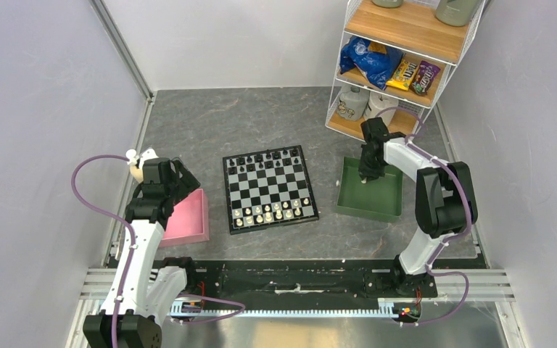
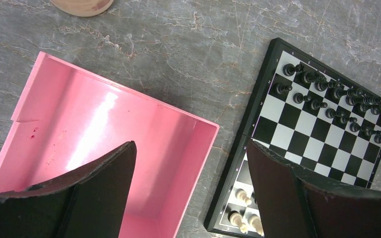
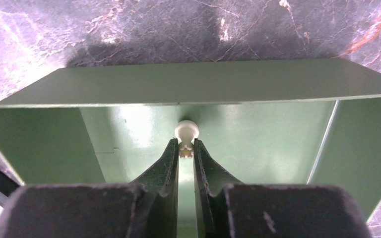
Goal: Set up the chess pieces on the board
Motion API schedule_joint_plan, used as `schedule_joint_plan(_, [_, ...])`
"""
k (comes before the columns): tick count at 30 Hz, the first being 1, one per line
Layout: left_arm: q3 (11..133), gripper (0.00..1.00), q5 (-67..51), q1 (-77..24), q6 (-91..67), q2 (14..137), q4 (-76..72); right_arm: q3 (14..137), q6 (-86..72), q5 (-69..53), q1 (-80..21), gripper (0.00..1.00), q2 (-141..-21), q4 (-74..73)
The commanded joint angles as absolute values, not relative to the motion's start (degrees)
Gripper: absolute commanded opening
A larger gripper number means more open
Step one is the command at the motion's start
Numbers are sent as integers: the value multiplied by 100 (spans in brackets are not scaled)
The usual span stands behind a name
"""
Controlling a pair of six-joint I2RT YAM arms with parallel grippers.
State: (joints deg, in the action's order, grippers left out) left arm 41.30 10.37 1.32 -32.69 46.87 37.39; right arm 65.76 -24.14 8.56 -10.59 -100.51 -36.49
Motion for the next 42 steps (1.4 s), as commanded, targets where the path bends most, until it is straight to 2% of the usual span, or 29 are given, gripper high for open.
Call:
schedule_joint_plan(1, [4271,89,1096,157,-3151,4649,3608,6698,-2345,717,-1036,8,-9517,-3746])
schedule_joint_plan(10, [4272,89,1044,158,-3147,4675,3595,6560,-2406,383,-1202,8,-8440,-4310])
schedule_joint_plan(18, [4263,89,994,158,-3156,4656,3586,6542,-2991,496,-2450,9,-7748,-4474])
schedule_joint_plan(30, [4255,89,959,159,-3155,4640,3577,6513,-3640,782,-4271,9,-8682,-4089])
schedule_joint_plan(42, [4254,89,989,158,-3161,4640,3573,6706,-3857,1233,-4939,10,-9565,-4099])
